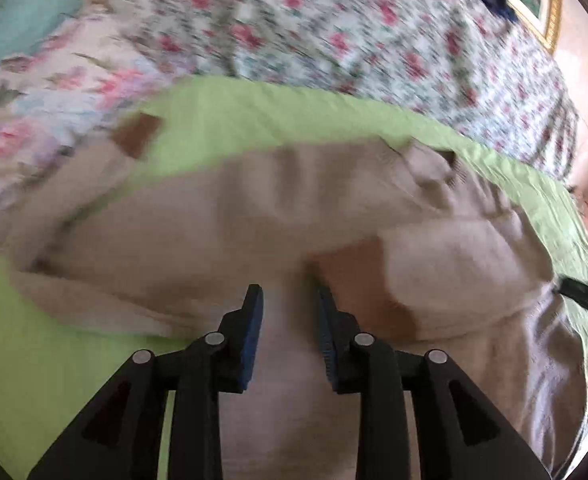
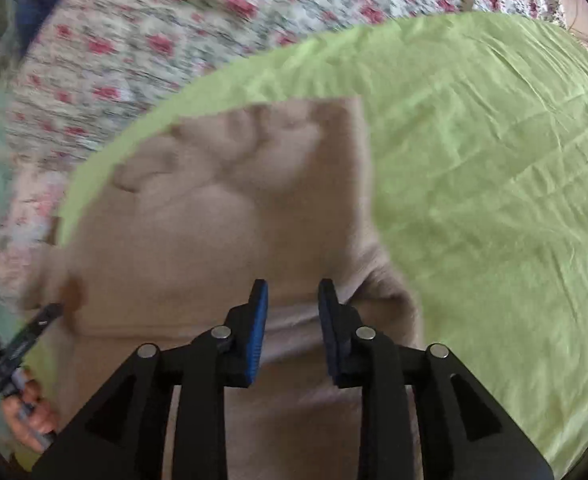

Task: Fold small clothes
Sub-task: 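Fold the held sleeve across the sweater body with the right gripper, then grasp the other sleeve cuff with the left gripper and lift it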

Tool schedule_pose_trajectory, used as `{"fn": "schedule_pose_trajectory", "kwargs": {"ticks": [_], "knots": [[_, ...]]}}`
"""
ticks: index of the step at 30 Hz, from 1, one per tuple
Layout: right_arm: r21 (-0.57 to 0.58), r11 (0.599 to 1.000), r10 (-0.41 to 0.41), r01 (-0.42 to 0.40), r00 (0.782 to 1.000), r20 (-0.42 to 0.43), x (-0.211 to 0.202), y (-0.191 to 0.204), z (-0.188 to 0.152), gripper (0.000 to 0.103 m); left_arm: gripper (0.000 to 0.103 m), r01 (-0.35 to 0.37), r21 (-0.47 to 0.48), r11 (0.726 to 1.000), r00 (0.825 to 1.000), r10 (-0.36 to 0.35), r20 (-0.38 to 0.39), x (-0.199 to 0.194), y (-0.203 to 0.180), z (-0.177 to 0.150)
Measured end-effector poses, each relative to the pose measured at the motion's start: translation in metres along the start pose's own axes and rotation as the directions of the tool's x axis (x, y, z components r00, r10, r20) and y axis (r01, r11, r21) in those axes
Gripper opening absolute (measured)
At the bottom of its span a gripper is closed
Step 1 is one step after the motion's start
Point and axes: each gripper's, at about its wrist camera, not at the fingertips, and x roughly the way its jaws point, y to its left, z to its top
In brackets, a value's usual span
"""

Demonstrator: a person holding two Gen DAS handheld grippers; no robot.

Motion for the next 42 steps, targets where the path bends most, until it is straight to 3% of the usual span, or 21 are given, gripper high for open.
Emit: {"fn": "schedule_pose_trajectory", "kwargs": {"ticks": [3, 8, 10, 14, 15, 16, 17, 18, 19, 24, 28, 31, 36, 40, 42], "knots": [[-0.043, 0.995, 0.086, -0.086, 0.996, -0.007, -0.011, 0.029, -0.015, 0.041, 0.061, -0.118, -0.001, 0.993, 0.992, 0.118, 0.033, -0.006, 0.029, 0.022], [-0.049, 0.985, 0.160, -0.163, 0.986, -0.056, -0.014, 0.053, -0.043, 0.042, 0.083, -0.323, 0.026, 0.946, 0.946, 0.322, 0.047, 0.007, 0.074, 0.071], [-0.042, 0.986, 0.161, -0.164, 0.984, -0.070, -0.016, 0.054, -0.052, 0.042, 0.084, -0.384, 0.028, 0.923, 0.923, 0.383, 0.032, 0.022, 0.091, 0.090], [-0.019, 0.985, 0.166, -0.169, 0.980, -0.110, -0.007, 0.052, -0.060, 0.042, 0.084, -0.417, 0.038, 0.908, 0.905, 0.419, -0.079, 0.065, 0.120, 0.114], [-0.020, 0.986, 0.161, -0.164, 0.980, -0.116, -0.007, 0.052, -0.063, 0.042, 0.081, -0.418, 0.040, 0.908, 0.901, 0.420, -0.112, 0.077, 0.126, 0.115], [-0.018, 0.987, 0.159, -0.162, 0.980, -0.120, -0.006, 0.052, -0.063, 0.042, 0.065, -0.420, 0.044, 0.906, 0.896, 0.422, -0.142, 0.087, 0.132, 0.115], [-0.016, 0.987, 0.159, -0.162, 0.980, -0.122, -0.005, 0.053, -0.064, 0.042, 0.051, -0.410, 0.047, 0.911, 0.895, 0.411, -0.170, 0.094, 0.136, 0.114], [-0.016, 0.987, 0.158, -0.161, 0.979, -0.125, -0.004, 0.052, -0.063, 0.042, 0.021, -0.388, 0.041, 0.921, 0.899, 0.387, -0.206, 0.102, 0.143, 0.112], [-0.017, 0.987, 0.155, -0.158, 0.980, -0.124, -0.005, 0.051, -0.063, 0.042, 0.010, -0.359, 0.016, 0.933, 0.909, 0.354, -0.220, 0.103, 0.148, 0.109], [-0.003, 0.988, 0.156, -0.157, 0.982, -0.105, -0.009, 0.045, -0.063, 0.042, 0.009, -0.255, -0.083, 0.963, 0.964, 0.247, -0.095, 0.053, 0.147, 0.098], [0.003, 0.985, 0.170, -0.170, 0.982, -0.080, -0.013, 0.046, -0.063, 0.042, 0.009, -0.109, -0.109, 0.988, 0.994, 0.110, 0.004, 0.009, 0.105, 0.087], [0.018, 0.984, 0.177, -0.176, 0.982, -0.064, -0.016, 0.045, -0.062, 0.042, 0.009, 0.002, -0.075, 0.997, 0.998, 0.002, 0.059, -0.010, 0.051, 0.080], [0.045, 0.985, 0.166, -0.165, 0.985, -0.035, -0.025, 0.033, -0.064, 0.042, 0.009, 0.149, 0.009, 0.989, 0.984, -0.149, 0.098, -0.013, -0.055, 0.074], [0.085, 0.985, 0.151, -0.149, 0.988, -0.014, -0.031, 0.015, -0.062, 0.042, 0.010, 0.220, 0.100, 0.970, 0.972, -0.227, 0.059, 0.015, -0.123, 0.069], [0.100, 0.985, 0.144, -0.142, 0.990, -0.007, -0.033, 0.008, -0.059, 0.042, 0.010, 0.226, 0.141, 0.964, 0.972, -0.232, 0.027, 0.036, -0.149, 0.060]]}}
